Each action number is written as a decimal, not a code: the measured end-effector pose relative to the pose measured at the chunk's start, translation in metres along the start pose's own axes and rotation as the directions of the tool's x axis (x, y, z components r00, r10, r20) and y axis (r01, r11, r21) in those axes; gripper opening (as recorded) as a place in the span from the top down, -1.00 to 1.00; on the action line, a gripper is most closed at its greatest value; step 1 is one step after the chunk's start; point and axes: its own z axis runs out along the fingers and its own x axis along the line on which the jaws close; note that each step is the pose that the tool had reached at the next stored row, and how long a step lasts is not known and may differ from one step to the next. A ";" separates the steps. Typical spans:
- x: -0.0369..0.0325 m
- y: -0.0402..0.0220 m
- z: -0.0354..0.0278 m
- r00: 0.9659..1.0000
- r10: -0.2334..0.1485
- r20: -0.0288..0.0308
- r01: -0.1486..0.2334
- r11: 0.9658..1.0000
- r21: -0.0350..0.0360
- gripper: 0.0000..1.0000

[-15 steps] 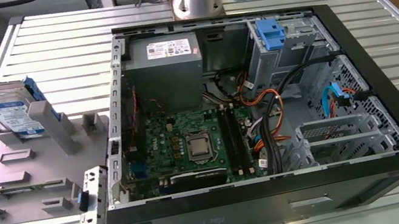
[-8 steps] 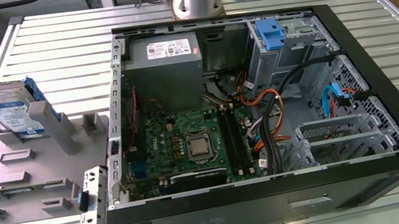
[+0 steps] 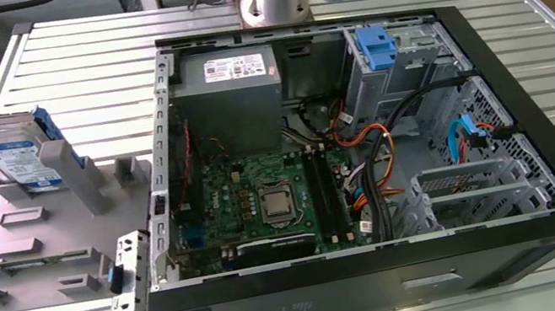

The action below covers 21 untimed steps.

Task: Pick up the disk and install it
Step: 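Pick up the disk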

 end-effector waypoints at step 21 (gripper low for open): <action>0.0000 0.0000 0.0001 0.963 -0.269 -0.011 0.269 0.963 -0.008 0.79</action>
